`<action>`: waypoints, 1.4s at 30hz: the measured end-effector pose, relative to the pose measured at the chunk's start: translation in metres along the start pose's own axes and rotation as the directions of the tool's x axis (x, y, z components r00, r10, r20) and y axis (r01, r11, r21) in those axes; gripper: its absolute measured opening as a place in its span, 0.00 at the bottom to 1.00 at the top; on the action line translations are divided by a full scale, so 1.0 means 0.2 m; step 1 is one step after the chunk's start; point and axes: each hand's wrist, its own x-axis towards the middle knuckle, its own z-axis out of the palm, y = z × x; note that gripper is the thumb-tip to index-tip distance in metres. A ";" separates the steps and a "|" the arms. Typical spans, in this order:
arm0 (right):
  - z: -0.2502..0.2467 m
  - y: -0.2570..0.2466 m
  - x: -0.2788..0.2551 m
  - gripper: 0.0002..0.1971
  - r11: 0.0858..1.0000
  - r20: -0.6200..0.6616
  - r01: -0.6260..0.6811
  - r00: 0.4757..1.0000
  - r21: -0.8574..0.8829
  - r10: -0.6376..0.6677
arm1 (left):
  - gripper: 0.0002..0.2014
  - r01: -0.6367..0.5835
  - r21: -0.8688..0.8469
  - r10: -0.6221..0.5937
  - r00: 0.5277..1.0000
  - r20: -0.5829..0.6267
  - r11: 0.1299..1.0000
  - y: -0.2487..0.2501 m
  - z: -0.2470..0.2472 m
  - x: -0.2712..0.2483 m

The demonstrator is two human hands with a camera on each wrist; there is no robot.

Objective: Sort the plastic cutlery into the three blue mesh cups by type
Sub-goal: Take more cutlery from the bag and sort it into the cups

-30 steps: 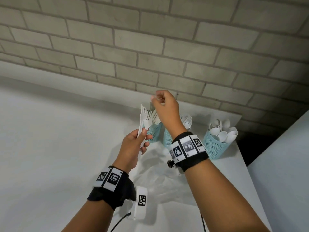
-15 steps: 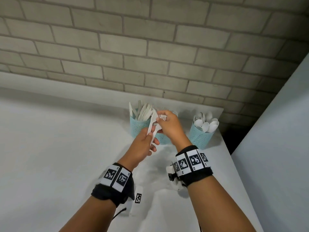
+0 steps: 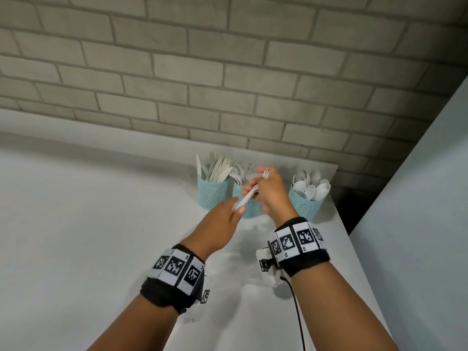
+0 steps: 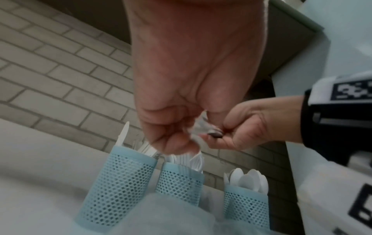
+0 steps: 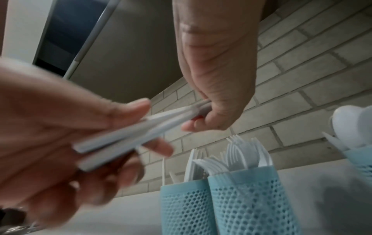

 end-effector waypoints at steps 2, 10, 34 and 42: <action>-0.04 -0.05 0.03 0.14 0.989 -0.123 0.130 0.985 0.075 -0.120 | 0.29 0.143 0.043 -0.143 0.990 0.008 0.989 -0.03 -0.03 -0.02; -0.06 -0.14 0.17 0.12 0.760 -0.381 0.624 0.668 -0.181 -0.639 | 0.45 0.392 0.366 -0.483 0.851 0.204 0.844 -0.16 -0.07 -0.06; -0.06 -0.01 -0.13 0.16 0.589 0.499 0.382 0.865 -0.712 0.043 | 0.13 0.244 0.509 -0.381 0.907 0.182 0.826 -0.14 0.07 -0.07; -0.21 0.34 -0.14 0.23 0.110 0.374 0.362 0.836 -0.926 0.401 | 0.36 0.221 0.658 -0.451 0.870 0.201 0.720 -0.21 0.10 -0.09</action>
